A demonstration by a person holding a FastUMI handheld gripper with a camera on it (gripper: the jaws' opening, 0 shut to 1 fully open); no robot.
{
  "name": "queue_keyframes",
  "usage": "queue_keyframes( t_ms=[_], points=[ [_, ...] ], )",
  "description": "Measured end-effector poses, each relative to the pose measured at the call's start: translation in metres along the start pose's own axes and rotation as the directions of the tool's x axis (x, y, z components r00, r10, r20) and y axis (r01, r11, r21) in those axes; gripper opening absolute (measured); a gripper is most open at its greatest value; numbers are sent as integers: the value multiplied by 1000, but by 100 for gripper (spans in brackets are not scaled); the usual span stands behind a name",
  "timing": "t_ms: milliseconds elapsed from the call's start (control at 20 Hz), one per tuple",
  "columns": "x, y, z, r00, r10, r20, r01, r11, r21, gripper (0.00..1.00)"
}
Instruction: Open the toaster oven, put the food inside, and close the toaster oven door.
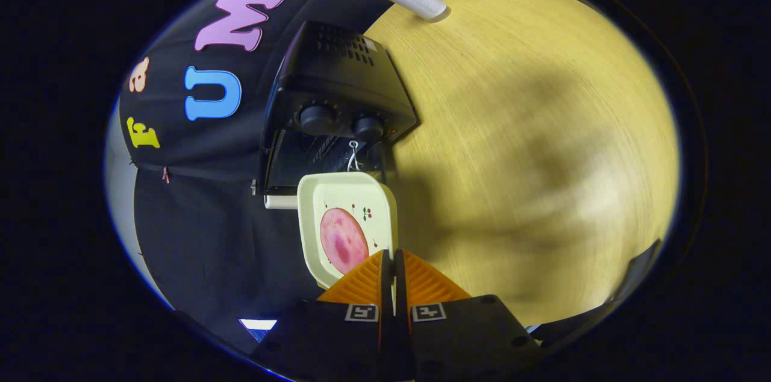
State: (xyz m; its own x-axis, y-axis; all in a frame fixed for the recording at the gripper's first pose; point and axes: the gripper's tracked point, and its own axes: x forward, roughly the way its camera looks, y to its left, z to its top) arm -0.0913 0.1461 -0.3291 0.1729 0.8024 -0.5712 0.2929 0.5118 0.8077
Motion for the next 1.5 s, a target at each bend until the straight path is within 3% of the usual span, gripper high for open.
queue_keyframes(
  t_ms=[500,850,1100,1300,1500],
  points=[
    [68,74,-10,985,27,170,-48,992,120,6],
    [103,88,9,957,-94,274,27,970,240,6],
    [121,106,29,917,-176,359,17,914,404,5],
    [136,126,49,880,-203,430,-52,858,511,6],
    [155,130,58,857,-266,441,-51,808,587,5]
  ],
)
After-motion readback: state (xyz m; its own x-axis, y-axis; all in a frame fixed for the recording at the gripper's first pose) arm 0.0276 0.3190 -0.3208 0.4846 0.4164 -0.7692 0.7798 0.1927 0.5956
